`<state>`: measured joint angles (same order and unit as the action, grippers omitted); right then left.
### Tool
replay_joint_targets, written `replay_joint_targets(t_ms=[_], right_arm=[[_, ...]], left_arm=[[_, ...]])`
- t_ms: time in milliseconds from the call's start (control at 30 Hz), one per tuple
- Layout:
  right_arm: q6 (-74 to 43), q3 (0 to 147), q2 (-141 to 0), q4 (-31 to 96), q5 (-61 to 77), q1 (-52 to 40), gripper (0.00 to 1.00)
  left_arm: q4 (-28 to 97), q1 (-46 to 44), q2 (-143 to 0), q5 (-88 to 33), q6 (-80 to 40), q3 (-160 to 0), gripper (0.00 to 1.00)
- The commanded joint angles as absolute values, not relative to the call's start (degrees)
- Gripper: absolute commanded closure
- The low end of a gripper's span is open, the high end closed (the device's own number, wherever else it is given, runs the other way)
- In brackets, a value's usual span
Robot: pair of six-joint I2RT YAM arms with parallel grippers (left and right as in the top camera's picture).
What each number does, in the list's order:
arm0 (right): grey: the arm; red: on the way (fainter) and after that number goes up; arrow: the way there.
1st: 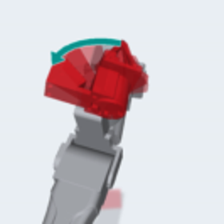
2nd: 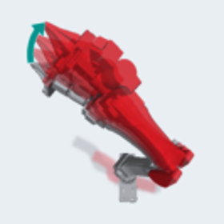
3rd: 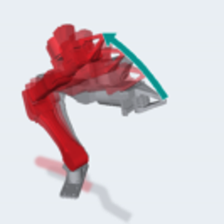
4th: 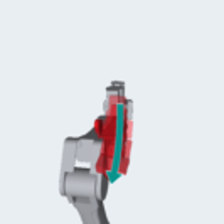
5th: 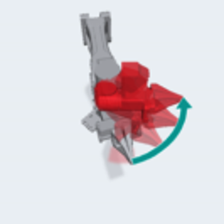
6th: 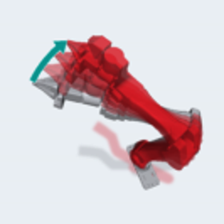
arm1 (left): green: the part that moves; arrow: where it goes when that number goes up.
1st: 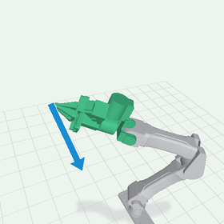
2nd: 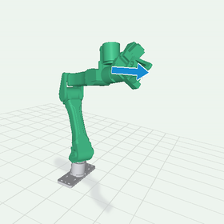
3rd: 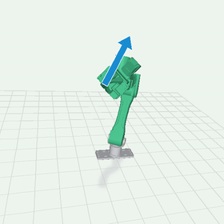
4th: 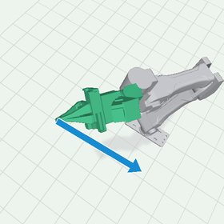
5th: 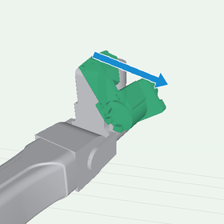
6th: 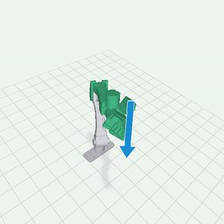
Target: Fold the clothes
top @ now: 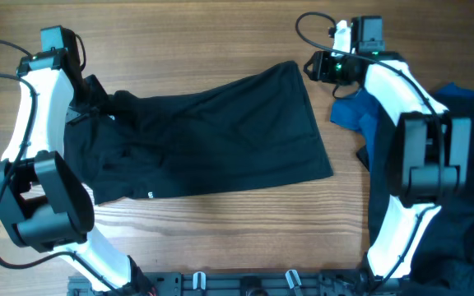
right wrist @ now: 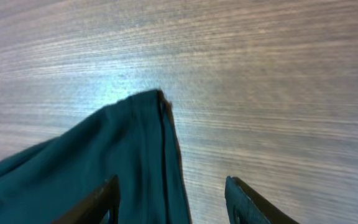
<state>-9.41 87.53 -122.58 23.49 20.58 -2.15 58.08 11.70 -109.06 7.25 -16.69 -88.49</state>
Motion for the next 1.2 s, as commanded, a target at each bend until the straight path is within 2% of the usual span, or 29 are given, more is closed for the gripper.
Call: replay_joint_targets(t_ms=[0, 333, 367, 467, 600, 833, 1100, 1133, 1167], right_arm=[[-10.74, 87.61, -127.72, 17.74, 24.32, -3.42, 0.46], [-11.29, 87.61, -134.47, 11.88, 27.05, -7.57, 0.46], [-10.11, 87.61, -134.50, 11.35, 26.85, -7.88, 0.49], [-8.82, 87.77, -134.21, 10.81, 24.38, -7.51, 0.77], [-9.17, 87.90, -130.10, 11.33, 24.03, -4.75, 0.96], [-9.04, 87.90, -119.55, 16.82, 23.99, -2.26, 0.96], [-9.21, 87.83, -119.68, 21.82, 22.48, -2.33, 0.96], [-9.19, 87.81, -119.81, 21.15, 22.44, -2.46, 0.86], [-9.19, 87.74, -119.98, 20.14, 22.44, -2.66, 0.60]], left_arm=[[57.93, 11.84, -108.38, 6.87, -17.41, -89.32, 0.96], [57.91, 11.73, -108.38, 4.75, -17.41, -89.32, 0.96], [57.91, 11.73, -108.38, 4.75, -17.39, -89.32, 0.96], [57.91, 11.73, -108.38, 4.75, -17.39, -89.32, 0.96], [57.95, 11.73, -108.38, 4.75, -17.37, -89.32, 0.96], [57.93, 11.75, -108.38, 4.78, -17.17, -89.32, 0.96], [57.91, 11.75, -108.38, 4.75, -17.15, -89.32, 0.96], [57.91, 11.75, -108.38, 4.75, -17.15, -89.32, 0.96], [57.91, 11.75, -108.38, 4.75, -17.15, -89.32, 0.96]])
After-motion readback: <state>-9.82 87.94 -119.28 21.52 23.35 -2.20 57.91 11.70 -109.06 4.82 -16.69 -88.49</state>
